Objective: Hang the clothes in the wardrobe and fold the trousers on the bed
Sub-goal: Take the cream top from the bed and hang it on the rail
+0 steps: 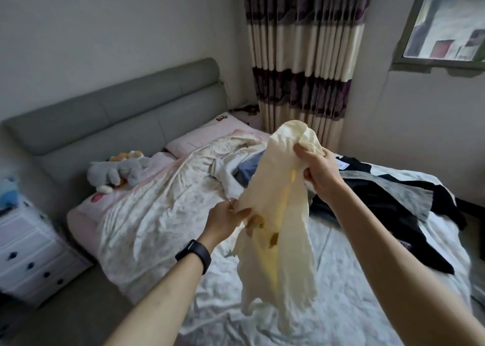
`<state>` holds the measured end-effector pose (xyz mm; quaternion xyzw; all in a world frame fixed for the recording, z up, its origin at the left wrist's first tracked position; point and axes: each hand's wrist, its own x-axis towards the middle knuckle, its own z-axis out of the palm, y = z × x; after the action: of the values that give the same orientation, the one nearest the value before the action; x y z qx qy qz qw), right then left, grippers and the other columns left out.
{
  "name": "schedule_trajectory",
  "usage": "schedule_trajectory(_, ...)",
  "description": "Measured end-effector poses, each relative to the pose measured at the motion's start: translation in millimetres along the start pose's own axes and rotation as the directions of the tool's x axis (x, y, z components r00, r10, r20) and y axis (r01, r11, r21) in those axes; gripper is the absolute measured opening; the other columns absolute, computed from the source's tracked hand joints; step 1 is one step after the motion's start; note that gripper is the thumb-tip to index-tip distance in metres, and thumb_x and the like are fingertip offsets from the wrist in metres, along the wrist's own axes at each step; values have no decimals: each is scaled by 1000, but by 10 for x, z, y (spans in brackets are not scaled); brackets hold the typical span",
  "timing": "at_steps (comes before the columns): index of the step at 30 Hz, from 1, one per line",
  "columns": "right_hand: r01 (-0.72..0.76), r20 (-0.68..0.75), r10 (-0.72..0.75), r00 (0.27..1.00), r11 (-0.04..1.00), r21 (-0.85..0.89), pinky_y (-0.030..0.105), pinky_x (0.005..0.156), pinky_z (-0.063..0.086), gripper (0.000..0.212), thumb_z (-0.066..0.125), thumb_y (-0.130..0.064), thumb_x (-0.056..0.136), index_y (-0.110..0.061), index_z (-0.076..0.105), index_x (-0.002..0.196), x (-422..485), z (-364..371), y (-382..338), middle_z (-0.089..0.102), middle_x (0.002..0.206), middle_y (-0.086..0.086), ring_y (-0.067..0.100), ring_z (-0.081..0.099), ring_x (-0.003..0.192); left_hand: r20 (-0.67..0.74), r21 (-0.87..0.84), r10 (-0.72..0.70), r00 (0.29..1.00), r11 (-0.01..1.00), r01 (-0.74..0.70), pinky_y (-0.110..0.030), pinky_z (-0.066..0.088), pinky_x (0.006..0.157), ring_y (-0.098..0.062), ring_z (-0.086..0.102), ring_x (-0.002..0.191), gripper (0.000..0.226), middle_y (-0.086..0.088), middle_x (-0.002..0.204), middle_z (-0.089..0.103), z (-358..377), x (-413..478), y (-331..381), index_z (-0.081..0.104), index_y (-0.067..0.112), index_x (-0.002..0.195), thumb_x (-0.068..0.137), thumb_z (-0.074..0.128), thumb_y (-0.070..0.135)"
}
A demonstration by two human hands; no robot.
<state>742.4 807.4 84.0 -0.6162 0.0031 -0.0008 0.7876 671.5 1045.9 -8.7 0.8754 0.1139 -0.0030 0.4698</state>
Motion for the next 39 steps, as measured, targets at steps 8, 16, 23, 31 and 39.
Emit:
schedule_trajectory(8, 150, 224, 89, 971, 506, -849, 37, 107, 44, 88, 83, -52, 76, -27, 42, 150, -403, -369, 717, 40, 149, 5, 26, 52, 128, -10, 223, 238, 971, 947, -230, -24, 51, 64, -2, 64, 73, 33, 17, 73, 69, -255, -89, 274, 68, 35, 81, 61, 69, 61)
schedule_trajectory(16, 362, 491, 87, 867, 569, -739, 39, 66, 51, 15, 81, -15, 80, -11, 66, 82, -321, 293, 604, 68, 79, 7, 20, 61, 73, 124, -155, 202, 972, 971, -182, -16, 48, 64, -4, 63, 72, 24, 14, 78, 71, -335, -269, 464, 73, 33, 88, 64, 73, 31)
schedule_trajectory(23, 328, 576, -21, 817, 839, -435, 28, 65, 52, 19, 70, 6, 86, -12, 68, 90, -399, 359, 479, 67, 84, 9, 12, 62, 70, 175, -306, -140, 975, 933, 189, -16, 41, 74, -12, 49, 119, 63, -2, 140, 45, -383, -321, -76, 47, 22, 144, 84, 64, 18)
schedule_trajectory(31, 157, 460, 1, 888, 939, -305, 24, 68, 54, 16, 68, -1, 92, -17, 70, 95, -440, 147, 615, 70, 83, 1, 13, 67, 77, 360, -186, -192, 913, 944, 272, -30, 47, 84, -10, 69, 91, 27, 5, 106, 74, -227, -358, -232, 69, 27, 113, 89, 67, 38)
schedule_trajectory(39, 27, 423, 65, 904, 978, -208, 29, 78, 56, 18, 72, -27, 83, -32, 75, 100, -433, -54, 699, 75, 96, 2, 17, 69, 89, 259, -23, -72, 963, 996, 81, -27, 52, 75, -12, 67, 87, 19, 9, 91, 73, 176, -469, -340, 68, 28, 91, 83, 77, 42)
